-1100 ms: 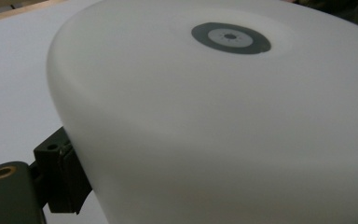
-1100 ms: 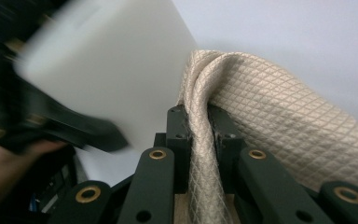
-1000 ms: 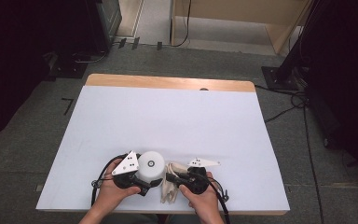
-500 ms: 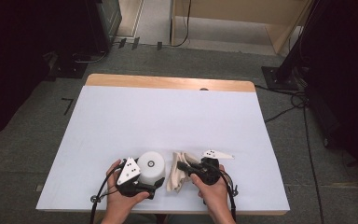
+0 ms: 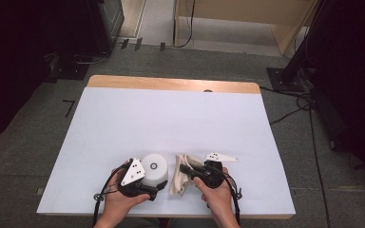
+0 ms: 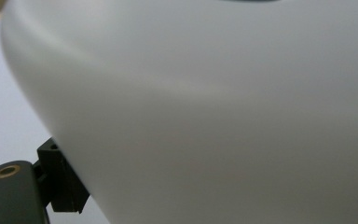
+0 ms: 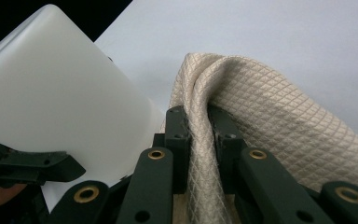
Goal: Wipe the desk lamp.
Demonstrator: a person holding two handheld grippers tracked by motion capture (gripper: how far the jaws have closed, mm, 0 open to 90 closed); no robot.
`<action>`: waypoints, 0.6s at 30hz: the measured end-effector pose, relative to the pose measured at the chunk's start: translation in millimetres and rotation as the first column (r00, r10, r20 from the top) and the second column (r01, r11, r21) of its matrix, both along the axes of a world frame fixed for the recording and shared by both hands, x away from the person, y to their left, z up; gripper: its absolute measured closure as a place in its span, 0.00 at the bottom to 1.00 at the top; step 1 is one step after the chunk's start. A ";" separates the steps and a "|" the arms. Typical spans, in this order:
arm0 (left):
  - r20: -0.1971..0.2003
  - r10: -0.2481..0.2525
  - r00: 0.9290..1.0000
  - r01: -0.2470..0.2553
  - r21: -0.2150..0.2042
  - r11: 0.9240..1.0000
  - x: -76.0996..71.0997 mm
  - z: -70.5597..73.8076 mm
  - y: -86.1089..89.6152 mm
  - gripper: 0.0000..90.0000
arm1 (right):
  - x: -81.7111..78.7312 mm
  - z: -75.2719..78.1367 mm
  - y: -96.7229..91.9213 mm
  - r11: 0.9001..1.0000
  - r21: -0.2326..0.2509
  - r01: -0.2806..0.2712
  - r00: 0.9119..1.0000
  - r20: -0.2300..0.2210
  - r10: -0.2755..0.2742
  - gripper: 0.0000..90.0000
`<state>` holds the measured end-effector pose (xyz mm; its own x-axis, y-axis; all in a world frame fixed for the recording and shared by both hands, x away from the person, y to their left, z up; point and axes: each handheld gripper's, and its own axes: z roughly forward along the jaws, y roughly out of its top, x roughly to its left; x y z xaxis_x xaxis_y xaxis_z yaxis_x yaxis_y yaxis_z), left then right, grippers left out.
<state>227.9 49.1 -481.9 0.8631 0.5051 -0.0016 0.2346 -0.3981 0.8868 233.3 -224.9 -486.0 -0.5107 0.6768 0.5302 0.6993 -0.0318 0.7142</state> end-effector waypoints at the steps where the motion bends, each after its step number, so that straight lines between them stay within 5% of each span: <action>1: 0.001 -0.024 1.000 0.024 -0.003 1.000 2.5 -0.3 0.4 0.09 | -0.7 0.7 -0.1 1.000 0.001 -0.001 1.000 0.005 0.001 0.89; 4: -0.005 -0.114 0.993 0.114 -0.035 0.993 10.4 -0.7 1.2 0.09 | -3.7 4.1 -1.2 1.000 0.020 -0.018 0.999 0.042 0.018 0.89; 8: 0.001 -0.214 0.977 0.214 -0.035 0.976 17.5 -3.0 -2.8 0.09 | -9.9 15.1 -2.2 0.997 0.066 -0.047 0.994 0.104 0.040 0.89; 14: -0.004 -0.249 0.969 0.248 -0.039 0.968 21.0 -5.6 -6.9 0.09 | -27.8 47.2 1.7 0.991 0.110 -0.080 0.972 0.231 0.052 0.89; 18: -0.007 -0.248 0.969 0.247 -0.041 0.968 21.1 -5.8 -6.7 0.09 | -31.0 44.3 9.1 0.996 0.066 -0.066 0.972 0.230 0.049 0.89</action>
